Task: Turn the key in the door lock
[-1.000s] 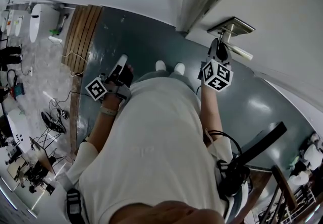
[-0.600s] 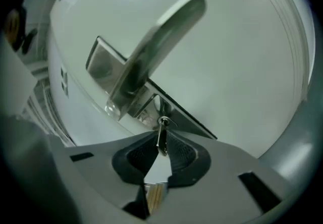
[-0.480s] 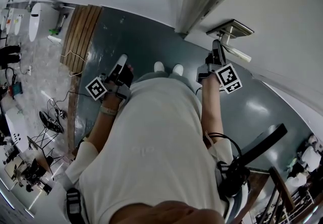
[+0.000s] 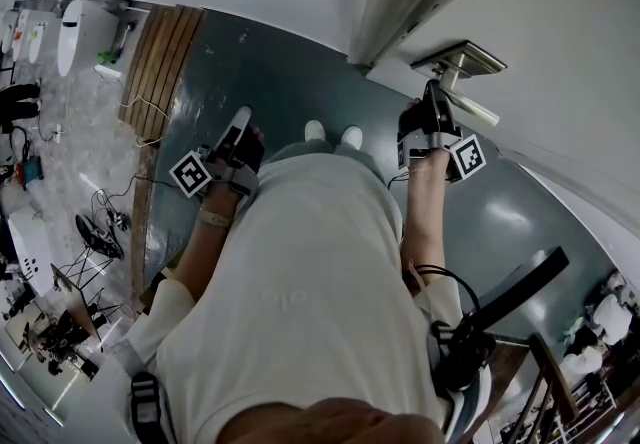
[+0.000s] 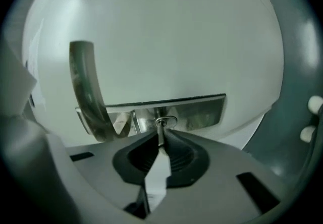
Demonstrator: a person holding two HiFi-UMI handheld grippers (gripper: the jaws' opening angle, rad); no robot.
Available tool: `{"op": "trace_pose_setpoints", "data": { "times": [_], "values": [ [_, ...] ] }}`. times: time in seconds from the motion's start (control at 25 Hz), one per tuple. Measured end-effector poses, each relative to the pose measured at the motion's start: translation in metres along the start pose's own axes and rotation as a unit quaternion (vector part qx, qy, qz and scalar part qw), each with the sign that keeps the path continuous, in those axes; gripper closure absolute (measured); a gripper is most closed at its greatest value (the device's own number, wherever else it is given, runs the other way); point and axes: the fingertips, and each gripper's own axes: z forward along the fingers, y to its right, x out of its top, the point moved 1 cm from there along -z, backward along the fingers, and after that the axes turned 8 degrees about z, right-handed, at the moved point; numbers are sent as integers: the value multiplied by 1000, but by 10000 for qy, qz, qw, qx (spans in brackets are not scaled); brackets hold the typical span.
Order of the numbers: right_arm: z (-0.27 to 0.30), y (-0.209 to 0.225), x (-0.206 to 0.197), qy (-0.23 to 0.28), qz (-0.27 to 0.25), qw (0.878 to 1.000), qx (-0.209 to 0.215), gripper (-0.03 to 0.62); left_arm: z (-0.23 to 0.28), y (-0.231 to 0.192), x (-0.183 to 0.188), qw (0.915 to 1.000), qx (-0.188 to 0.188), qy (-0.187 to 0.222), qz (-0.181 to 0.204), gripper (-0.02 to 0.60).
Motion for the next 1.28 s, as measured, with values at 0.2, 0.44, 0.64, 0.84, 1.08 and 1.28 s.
{"op": "trace_pose_setpoints", "data": {
  "times": [0.2, 0.44, 0.64, 0.84, 1.08, 1.28],
  "values": [
    [0, 8, 2, 149, 1452, 9844, 983, 553, -1, -1, 1, 10000, 9, 34, -64, 574],
    [0, 9, 3, 99, 1413, 9853, 952, 552, -1, -2, -2, 10000, 11, -1, -63, 574],
    [1, 7, 3, 39, 1321, 9866, 960, 553, 0, -1, -2, 9999, 15, 17, -100, 574],
    [1, 9, 1, -178, 402, 9979, 475, 550, 3, -6, -4, 9999, 12, -5, -130, 574],
    [-15, -14, 5, -618, -3700, 9220, -963, 454, 16, -11, -8, 9997, -18, -147, -174, 574],
    [-29, -24, -6, -693, -7839, 5904, -1791, 454, 23, -11, -12, 9996, -45, -168, -217, 574]
  ]
}}
